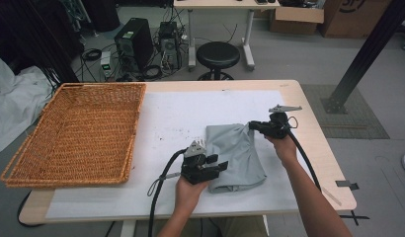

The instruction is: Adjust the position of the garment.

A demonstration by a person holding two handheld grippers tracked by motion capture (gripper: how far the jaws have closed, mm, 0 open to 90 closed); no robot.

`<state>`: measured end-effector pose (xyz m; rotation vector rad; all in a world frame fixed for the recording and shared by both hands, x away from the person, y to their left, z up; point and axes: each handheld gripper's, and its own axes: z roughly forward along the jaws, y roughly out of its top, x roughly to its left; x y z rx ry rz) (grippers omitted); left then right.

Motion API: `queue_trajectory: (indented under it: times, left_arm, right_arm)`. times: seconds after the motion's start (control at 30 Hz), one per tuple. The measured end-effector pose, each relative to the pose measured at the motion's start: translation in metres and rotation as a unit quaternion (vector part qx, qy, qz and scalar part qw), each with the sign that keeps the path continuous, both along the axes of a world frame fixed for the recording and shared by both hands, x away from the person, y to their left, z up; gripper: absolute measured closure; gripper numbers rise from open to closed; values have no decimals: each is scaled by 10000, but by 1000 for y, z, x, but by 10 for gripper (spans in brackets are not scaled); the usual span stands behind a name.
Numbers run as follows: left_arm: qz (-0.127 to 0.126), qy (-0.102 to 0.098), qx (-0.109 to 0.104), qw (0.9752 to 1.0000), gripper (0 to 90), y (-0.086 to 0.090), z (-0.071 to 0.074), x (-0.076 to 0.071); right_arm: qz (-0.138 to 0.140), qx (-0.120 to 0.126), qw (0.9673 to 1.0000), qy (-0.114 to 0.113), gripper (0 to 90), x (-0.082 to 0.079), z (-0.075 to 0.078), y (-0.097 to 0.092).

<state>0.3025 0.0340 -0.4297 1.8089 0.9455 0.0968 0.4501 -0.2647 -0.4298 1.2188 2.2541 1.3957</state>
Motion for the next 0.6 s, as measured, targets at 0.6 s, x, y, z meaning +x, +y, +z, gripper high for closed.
queue_trajectory:
  times: [0.6]
  left_arm:
    - [228,-237,-223,9992,468,13,-5,-4]
  right_arm:
    - [-331,177,9987,-354,662,-27,20,-26]
